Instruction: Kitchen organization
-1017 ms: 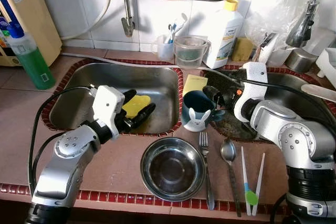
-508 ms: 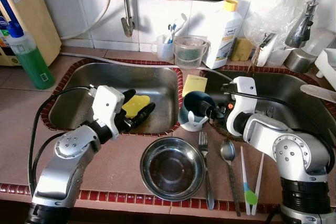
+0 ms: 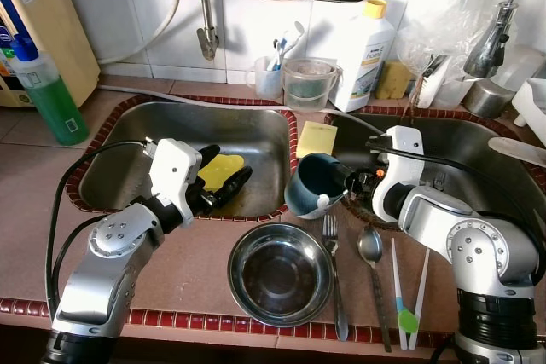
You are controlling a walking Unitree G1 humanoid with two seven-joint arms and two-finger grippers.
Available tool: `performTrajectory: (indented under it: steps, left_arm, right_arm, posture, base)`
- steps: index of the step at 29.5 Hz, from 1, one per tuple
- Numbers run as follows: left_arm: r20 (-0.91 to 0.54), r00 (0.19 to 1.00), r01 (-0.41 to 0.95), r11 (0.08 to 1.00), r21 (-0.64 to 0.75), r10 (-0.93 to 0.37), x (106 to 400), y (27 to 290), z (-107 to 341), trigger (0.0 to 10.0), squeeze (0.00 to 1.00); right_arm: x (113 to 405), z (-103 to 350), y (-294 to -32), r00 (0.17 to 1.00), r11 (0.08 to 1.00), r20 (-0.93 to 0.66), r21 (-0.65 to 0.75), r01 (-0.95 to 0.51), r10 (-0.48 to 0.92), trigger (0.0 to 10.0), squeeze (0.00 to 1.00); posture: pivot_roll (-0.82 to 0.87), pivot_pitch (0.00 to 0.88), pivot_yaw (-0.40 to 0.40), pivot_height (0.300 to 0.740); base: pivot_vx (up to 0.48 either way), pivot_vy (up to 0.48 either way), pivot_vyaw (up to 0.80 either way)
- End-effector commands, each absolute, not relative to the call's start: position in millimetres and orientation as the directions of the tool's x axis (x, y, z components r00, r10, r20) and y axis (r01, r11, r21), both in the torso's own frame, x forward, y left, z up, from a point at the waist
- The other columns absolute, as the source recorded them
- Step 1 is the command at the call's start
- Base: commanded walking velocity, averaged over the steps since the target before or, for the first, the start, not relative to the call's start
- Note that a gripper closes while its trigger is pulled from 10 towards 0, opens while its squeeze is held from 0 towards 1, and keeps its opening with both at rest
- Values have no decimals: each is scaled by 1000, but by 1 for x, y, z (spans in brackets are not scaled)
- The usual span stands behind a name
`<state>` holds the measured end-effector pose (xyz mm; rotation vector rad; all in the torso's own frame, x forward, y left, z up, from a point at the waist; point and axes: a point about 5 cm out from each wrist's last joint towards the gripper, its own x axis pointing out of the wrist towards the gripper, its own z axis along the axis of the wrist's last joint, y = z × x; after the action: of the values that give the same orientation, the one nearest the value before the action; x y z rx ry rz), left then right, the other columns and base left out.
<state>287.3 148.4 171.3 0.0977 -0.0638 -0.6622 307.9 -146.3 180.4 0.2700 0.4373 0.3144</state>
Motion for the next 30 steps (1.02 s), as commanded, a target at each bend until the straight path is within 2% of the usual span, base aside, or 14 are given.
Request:
performTrajectory:
  steps: [1,30]
  left_arm:
    - [44,778,618,776,125,-627,289,147,177,10000,0]
    - [42,776,622,774,121,-630,288,149,179,10000,0]
  right_arm:
    - [309,181,-151,869,924,-373,319,-210,326,0,0]
    - [310,181,-154,883,934,-364,307,-186,295,0,0]
  posture:
    - [-78,37,-21,740]
    - [-74,35,-12,740]
  base:
    - [0,0,0]
    - [0,0,0]
